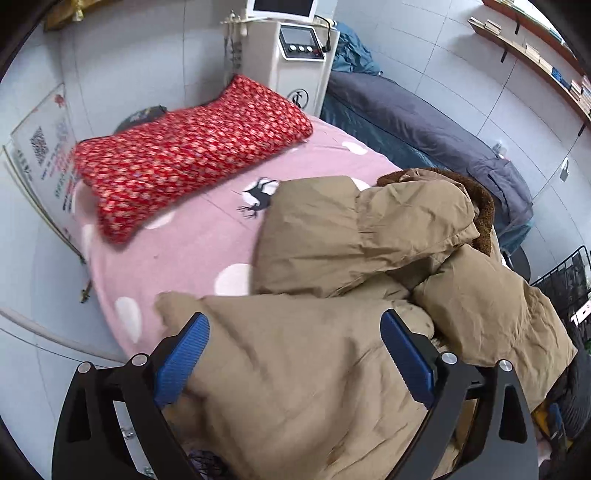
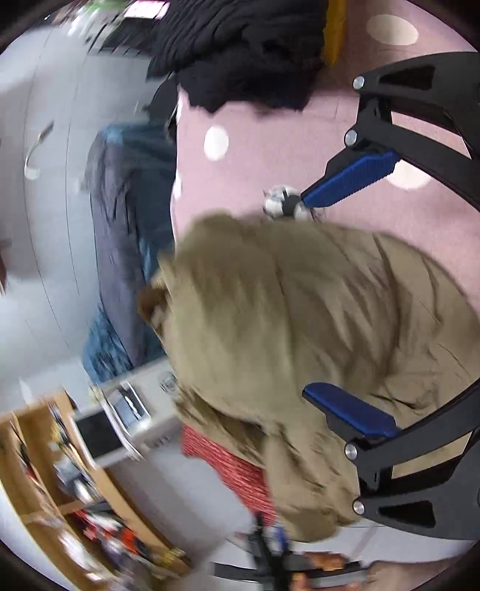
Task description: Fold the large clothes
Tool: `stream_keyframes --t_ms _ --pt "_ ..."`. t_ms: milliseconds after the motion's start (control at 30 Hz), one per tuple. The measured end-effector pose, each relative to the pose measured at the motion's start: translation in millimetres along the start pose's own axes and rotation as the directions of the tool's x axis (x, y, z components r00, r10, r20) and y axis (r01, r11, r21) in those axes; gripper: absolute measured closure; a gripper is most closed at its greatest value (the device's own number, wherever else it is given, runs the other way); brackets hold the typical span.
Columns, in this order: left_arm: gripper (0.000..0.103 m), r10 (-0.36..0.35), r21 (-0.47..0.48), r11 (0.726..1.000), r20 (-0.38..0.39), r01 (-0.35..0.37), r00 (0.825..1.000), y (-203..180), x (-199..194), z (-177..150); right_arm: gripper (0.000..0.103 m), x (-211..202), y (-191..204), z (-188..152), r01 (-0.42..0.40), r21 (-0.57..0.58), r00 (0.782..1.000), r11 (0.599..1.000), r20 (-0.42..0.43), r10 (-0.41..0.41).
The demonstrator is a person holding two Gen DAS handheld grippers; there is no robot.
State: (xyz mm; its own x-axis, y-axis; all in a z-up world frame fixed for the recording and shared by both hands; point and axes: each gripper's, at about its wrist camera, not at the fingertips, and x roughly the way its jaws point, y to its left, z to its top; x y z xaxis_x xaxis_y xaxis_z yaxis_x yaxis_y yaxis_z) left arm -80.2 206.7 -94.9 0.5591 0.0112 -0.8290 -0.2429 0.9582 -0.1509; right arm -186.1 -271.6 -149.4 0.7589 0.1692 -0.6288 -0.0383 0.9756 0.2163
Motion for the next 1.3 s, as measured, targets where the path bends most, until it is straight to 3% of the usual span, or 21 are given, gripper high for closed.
stream_keyframes --t_ms 167,300,433,467,533,600,667,767,833,900,1000,1167,1233,1300 --pt "0.010 -0.024 -0.033 0.999 -0.003 0.024 1.000 15.5 -10.8 -10.2 0.008 30.7 33.4 -48.9 -0.004 -0.089 0.979 0.996 -0.202 -0.014" --pt "0.009 0.005 -0.012 1.000 -0.004 -0.005 1.000 13.8 -14.5 -25.6 0.008 50.2 26.3 -89.7 -0.052 -0.005 0.928 0.999 -0.370 0.046" --pt "0.009 0.037 0.063 0.997 -0.008 -0.036 0.999 -4.2 -9.4 -41.5 0.008 68.7 13.3 -112.5 -0.135 0.190 0.868 0.972 -0.451 0.209" --pt "0.009 0.044 0.077 0.996 -0.009 -0.043 0.999 -8.3 -7.9 -44.1 0.008 76.1 17.1 -115.7 -0.148 0.187 0.847 0.971 -0.482 0.222" --pt "0.009 0.033 0.085 0.996 -0.027 -0.030 0.999 -14.9 -4.2 -47.7 0.008 85.4 27.3 -118.7 -0.142 0.132 0.833 0.981 -0.519 0.191" --pt "0.008 0.022 0.076 0.997 -0.033 -0.019 0.999 -17.8 -4.0 -49.1 0.016 88.1 40.1 -119.9 -0.139 0.057 0.841 0.989 -0.520 0.149" --pt "0.008 0.025 0.080 0.997 -0.024 -0.023 0.999 -19.5 -7.0 -49.1 0.048 84.8 52.4 -119.0 -0.097 -0.051 0.864 0.994 -0.500 0.058" --pt "0.008 0.025 0.081 0.996 -0.023 -0.023 0.999 -17.9 -9.9 -48.4 0.080 70.1 53.7 -111.7 -0.095 -0.083 0.893 0.992 -0.447 0.048" --pt "0.008 0.035 0.076 0.997 -0.018 -0.034 0.999 -13.8 -12.9 -47.4 0.092 55.6 43.5 -102.9 -0.102 -0.047 0.912 0.994 -0.404 0.074" --pt "0.008 0.049 0.073 0.996 -0.009 -0.049 0.999 -8.4 -17.2 -45.1 0.095 32.9 26.7 -86.7 -0.074 -0.027 0.941 0.997 -0.332 0.061" --pt "0.008 0.066 0.071 0.995 0.012 -0.066 0.998 1.5 -26.1 -40.2 0.097 0.0 5.8 -61.8 0.028 -0.082 0.970 0.996 -0.238 -0.047" --pt "0.007 0.099 0.057 0.993 0.025 -0.101 0.995 25.7 -27.5 -37.5 0.096 -25.2 -58.3 -35.9 0.175 -0.006 0.962 0.985 -0.212 -0.172" --pt "0.007 0.094 0.039 0.995 -0.020 -0.093 0.995 36.4 -13.6 -41.9 0.096 -24.4 -80.5 -40.7 0.217 0.027 0.949 0.976 -0.240 -0.204" --pt "0.007 0.046 -0.003 0.999 -0.107 -0.047 0.993 46.7 8.1 -52.3 0.095 -19.2 -94.3 -52.5 0.208 0.097 0.944 0.973 -0.279 -0.174"
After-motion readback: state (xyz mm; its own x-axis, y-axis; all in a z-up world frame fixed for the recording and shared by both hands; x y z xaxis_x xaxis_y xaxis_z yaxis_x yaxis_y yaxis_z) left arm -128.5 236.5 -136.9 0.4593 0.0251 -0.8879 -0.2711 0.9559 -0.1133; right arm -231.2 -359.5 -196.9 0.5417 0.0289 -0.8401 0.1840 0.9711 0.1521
